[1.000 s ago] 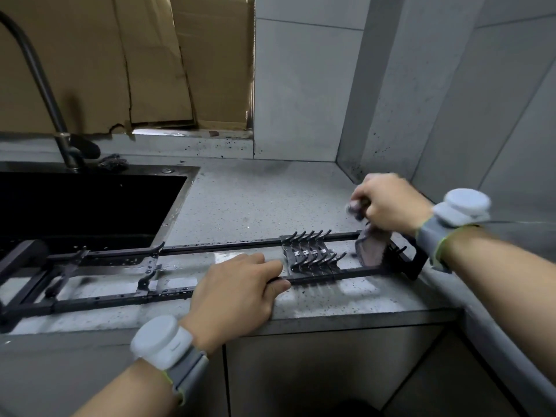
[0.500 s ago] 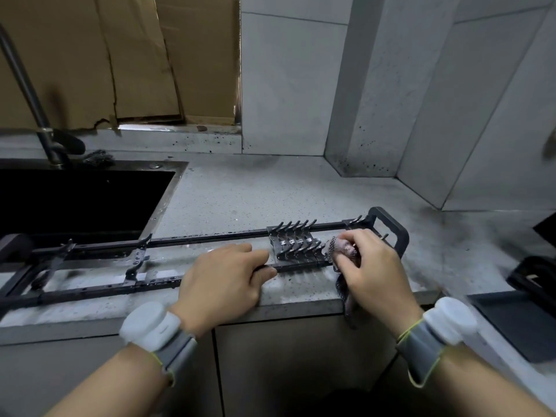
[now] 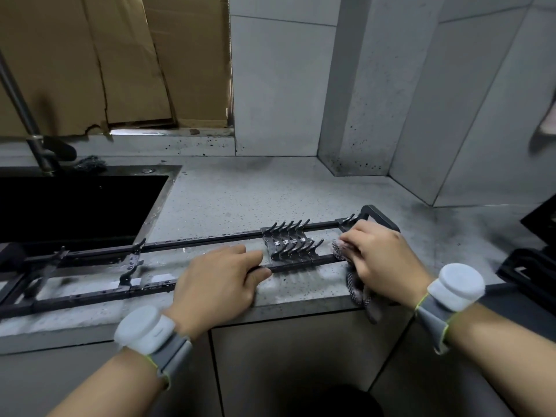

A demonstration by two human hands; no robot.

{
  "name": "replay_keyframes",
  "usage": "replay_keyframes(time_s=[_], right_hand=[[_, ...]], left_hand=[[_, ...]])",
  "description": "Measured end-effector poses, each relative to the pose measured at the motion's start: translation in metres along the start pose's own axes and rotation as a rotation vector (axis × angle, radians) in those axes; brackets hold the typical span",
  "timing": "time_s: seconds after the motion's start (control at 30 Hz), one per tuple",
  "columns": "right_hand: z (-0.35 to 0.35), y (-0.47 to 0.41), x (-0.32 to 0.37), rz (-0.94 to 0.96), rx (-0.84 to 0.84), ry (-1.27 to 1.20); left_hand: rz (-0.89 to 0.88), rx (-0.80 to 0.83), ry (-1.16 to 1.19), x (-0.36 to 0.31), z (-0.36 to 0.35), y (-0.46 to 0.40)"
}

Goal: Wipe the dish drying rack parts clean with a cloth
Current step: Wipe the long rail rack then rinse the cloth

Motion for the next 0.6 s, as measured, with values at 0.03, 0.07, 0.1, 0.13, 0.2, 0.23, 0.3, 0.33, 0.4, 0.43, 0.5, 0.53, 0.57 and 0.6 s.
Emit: replay_keyframes(time_s=[0.03,0.07,0.1,0.13,0.2,0.23,0.3,0.33,0.4,0.43,0.5,0.53,0.57,0.6], right_hand=[[-0.001,-0.001,0.008,-0.004,-0.022,-0.031],[-0.003,0.001,0.017,0.0,-0.037,-0.057],[-0.006,0.003,0.026,0.007,-0.038,-0.081],[-0.009,0.008,0.031,0.009,-0.032,-0.104],[-0.01,0.016,0.027,-0.022,-0.022,-0.118],[-0.009,0.018,0.019,-0.051,-0.014,-0.106],[-0.002,0.018,0.006,-0.118,0.009,-0.081],[0.002,0.017,0.003,-0.137,0.026,-0.071],[0.005,0.013,0.007,-0.145,0.023,-0.054],[0.006,0.013,0.013,-0.149,-0.005,-0.065],[0.007,0.011,0.031,-0.156,-0.088,-0.144],[0.006,0.01,0.041,-0.147,-0.124,-0.201],[0.004,0.009,0.052,-0.124,-0.147,-0.255],[0.0,0.007,0.062,-0.087,-0.159,-0.291]], left_hand=[[0.002,0.003,-0.001,0.0,0.0,0.0],[0.003,0.004,-0.004,-0.001,0.0,0.0],[0.003,0.004,-0.006,-0.001,0.0,-0.001],[0.002,0.007,-0.006,0.0,0.0,-0.001],[0.002,0.016,-0.002,0.001,0.001,-0.001],[0.002,0.02,-0.002,0.001,0.001,-0.002],[0.001,0.023,-0.005,0.0,0.001,-0.001],[0.004,0.02,-0.008,0.0,0.002,-0.001],[0.015,0.027,-0.012,0.0,0.002,-0.002],[0.015,0.035,-0.014,0.0,0.002,-0.002],[0.008,0.038,-0.02,0.0,0.001,-0.003],[0.004,0.039,-0.016,0.001,0.0,-0.003],[0.001,0.041,-0.015,0.002,-0.001,-0.003],[-0.002,0.042,-0.02,0.002,-0.001,-0.003]])
Point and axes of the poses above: each hand's wrist, its own y-axis away from the middle knuckle, its own z-axis out of the back of the hand, x = y × z, the point moved 1 cm from there along -y, towards the middle knuckle, and after that the axes turned 6 degrees about z, right-handed, at the moved point
